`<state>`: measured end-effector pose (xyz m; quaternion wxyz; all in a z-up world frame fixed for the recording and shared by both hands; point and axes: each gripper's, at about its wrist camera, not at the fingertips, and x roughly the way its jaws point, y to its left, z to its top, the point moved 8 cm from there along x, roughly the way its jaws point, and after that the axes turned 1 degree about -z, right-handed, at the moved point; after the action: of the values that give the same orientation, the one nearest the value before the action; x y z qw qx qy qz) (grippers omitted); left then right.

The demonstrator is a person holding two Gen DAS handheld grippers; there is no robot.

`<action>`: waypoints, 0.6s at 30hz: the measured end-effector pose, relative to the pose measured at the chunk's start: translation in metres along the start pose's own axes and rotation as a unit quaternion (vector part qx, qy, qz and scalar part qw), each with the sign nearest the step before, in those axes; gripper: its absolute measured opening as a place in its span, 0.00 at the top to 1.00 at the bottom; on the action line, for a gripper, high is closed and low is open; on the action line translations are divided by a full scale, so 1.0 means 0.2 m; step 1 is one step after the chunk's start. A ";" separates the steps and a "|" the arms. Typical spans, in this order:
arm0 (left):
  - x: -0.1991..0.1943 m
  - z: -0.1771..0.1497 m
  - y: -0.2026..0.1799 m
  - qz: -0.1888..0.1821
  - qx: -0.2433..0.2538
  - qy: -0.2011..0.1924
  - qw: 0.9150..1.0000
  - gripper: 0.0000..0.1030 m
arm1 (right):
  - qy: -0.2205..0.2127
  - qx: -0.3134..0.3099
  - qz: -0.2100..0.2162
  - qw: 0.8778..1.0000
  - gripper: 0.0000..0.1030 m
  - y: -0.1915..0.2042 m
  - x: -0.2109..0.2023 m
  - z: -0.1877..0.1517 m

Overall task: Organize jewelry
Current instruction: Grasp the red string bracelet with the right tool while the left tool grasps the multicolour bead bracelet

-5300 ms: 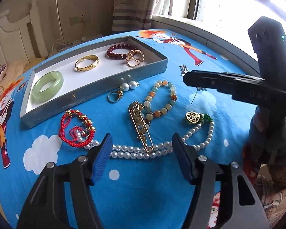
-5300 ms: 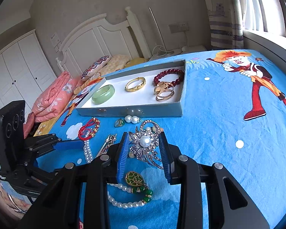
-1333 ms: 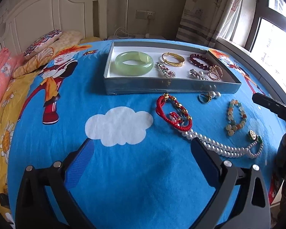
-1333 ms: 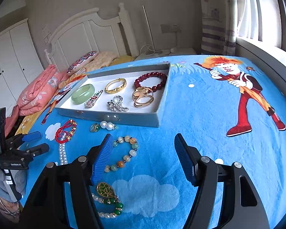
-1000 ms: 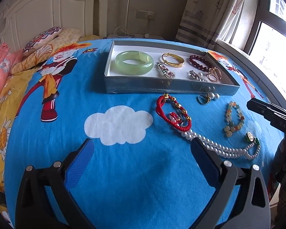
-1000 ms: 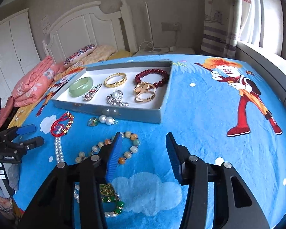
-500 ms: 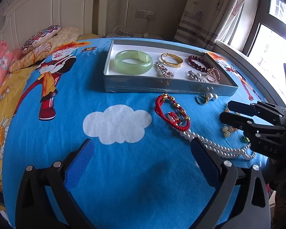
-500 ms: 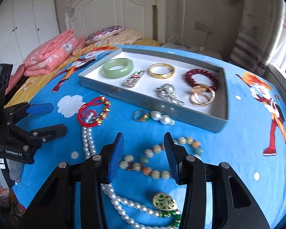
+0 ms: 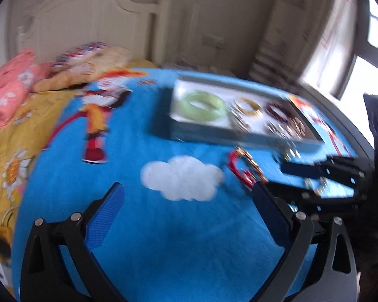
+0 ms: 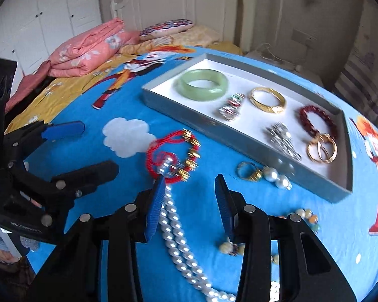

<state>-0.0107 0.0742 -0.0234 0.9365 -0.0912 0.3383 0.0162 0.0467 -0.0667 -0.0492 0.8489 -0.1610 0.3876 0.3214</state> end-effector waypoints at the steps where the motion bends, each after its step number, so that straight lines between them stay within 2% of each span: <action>1: -0.02 0.01 0.05 0.017 -0.016 -0.012 1.000 0.04 | -0.001 -0.009 0.000 1.000 0.61 0.02 0.00 0.02; 4: -0.03 0.03 0.18 0.019 -0.078 -0.013 0.997 0.04 | -0.004 -0.038 -0.001 0.999 0.61 0.10 0.02 0.08; 7: -0.02 0.03 0.24 0.016 -0.111 -0.006 0.994 0.04 | 0.008 -0.082 -0.027 0.996 0.61 0.18 0.06 0.09; 9: -0.02 0.03 0.24 0.015 -0.108 -0.003 0.994 0.04 | 0.020 -0.108 -0.042 0.993 0.62 0.22 0.10 0.07; 12: -0.02 0.03 0.21 0.019 -0.087 -0.005 0.996 0.04 | 0.024 -0.119 -0.054 0.991 0.71 0.22 0.12 0.05; 13: -0.02 0.03 0.20 0.020 -0.079 -0.004 0.997 0.04 | 0.023 -0.120 -0.061 0.991 0.84 0.21 0.12 0.04; 14: -0.02 0.03 0.19 0.023 -0.072 -0.004 0.997 0.04 | 0.013 -0.122 -0.066 0.990 0.93 0.19 0.10 0.04; 18: -0.01 0.02 0.15 0.025 -0.051 -0.005 0.998 0.04 | -0.039 -0.073 -0.056 0.995 0.96 0.03 -0.08 0.05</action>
<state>-0.0125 0.1041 -0.0234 0.9317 -0.1298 0.3343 0.0577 0.0406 -0.0635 -0.0309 0.8661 -0.2309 0.3203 0.3066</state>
